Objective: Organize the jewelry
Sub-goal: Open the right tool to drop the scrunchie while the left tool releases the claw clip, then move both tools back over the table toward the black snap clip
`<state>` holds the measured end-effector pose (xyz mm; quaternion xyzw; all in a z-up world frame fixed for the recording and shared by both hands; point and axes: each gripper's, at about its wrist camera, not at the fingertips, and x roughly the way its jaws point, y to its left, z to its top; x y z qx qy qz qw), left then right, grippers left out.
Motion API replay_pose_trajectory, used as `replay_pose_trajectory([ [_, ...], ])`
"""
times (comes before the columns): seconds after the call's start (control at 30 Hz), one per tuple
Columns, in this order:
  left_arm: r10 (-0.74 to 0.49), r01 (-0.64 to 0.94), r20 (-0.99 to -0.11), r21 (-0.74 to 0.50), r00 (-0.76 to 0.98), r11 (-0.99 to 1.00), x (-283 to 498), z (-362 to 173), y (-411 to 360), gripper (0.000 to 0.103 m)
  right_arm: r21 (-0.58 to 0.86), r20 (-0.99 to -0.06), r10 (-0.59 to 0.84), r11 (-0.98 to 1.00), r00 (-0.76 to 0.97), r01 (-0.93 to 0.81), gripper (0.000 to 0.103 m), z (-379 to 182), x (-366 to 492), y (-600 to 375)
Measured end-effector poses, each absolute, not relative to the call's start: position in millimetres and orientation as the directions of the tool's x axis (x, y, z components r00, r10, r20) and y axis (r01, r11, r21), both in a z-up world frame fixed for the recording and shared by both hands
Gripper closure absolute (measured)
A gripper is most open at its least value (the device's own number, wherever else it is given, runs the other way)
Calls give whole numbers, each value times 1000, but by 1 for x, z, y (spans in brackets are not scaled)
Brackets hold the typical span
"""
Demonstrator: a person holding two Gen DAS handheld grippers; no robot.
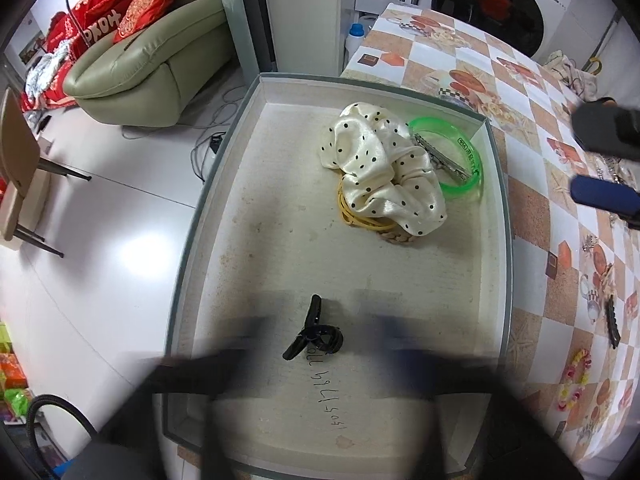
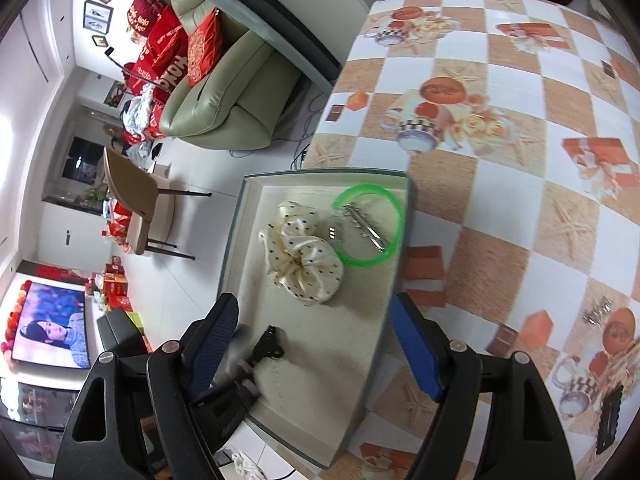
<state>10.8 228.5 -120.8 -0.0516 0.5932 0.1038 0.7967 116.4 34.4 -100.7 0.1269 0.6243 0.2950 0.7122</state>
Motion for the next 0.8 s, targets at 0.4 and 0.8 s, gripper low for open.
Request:
replay_pose_trajectory([
  [0.4,226,-164,-921,182,317,970,32,-120,202,0,543,-818,562,825,121,-158,20,-100,103,-34],
  [0.8,125,4,-928,135,350,991,42,-94,131,0,468,-864,457,884,208,2,19,-103,74,-138],
])
